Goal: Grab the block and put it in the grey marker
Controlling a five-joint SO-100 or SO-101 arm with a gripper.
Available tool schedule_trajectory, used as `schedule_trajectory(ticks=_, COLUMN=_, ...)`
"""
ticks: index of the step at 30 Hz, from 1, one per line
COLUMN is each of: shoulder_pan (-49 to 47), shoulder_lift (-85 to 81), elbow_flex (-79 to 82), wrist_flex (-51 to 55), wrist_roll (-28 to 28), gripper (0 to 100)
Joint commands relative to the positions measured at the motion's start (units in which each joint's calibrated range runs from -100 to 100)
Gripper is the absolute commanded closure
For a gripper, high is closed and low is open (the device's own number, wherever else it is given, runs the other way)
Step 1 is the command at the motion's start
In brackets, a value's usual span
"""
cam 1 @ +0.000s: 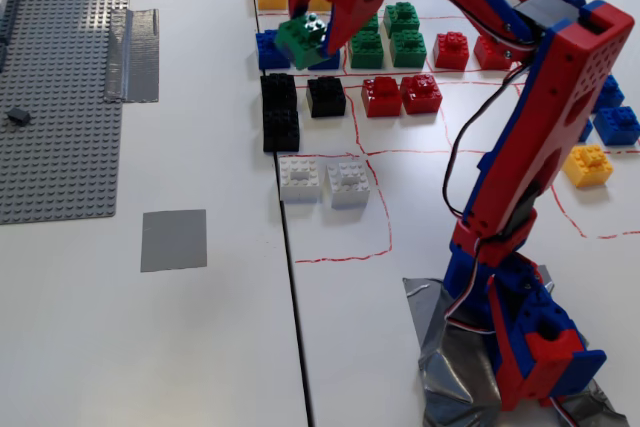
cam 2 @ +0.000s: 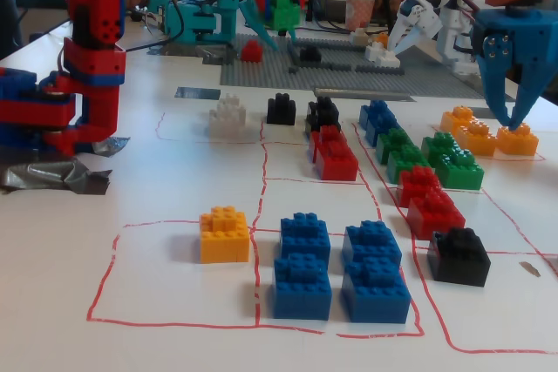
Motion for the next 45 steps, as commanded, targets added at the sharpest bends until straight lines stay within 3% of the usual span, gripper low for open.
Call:
schedule_trajectory(ticks=1, shoulder_pan=-4.3, shoulder_lift=-5.6, elbow_flex=-1.0, wrist_flex=0.1, wrist_roll=-1.1, gripper=100)
schedule_trajectory(ticks=7, shoulder_pan=-13.3, shoulder_lift=-5.8, elbow_flex=4.5, wrist_flex=-1.4, wrist_roll=-2.0, gripper=100)
schedule_trajectory(ticks=15, shoulder_pan=-20.3, shoulder_lift=-5.4, elbow_flex=14.3, wrist_flex=-8.9, wrist_roll=1.3, gripper=100)
schedule_trajectory(ticks=28, shoulder_pan=-21.8, shoulder_lift=2.4, elbow_flex=17.8, wrist_flex=-18.7, wrist_roll=5.3, gripper=100)
schedule_trajectory(ticks=45, shoulder_pan=-24.5, shoulder_lift=15.8, elbow_flex=13.3, wrist_flex=-23.3, wrist_roll=0.6, gripper=100)
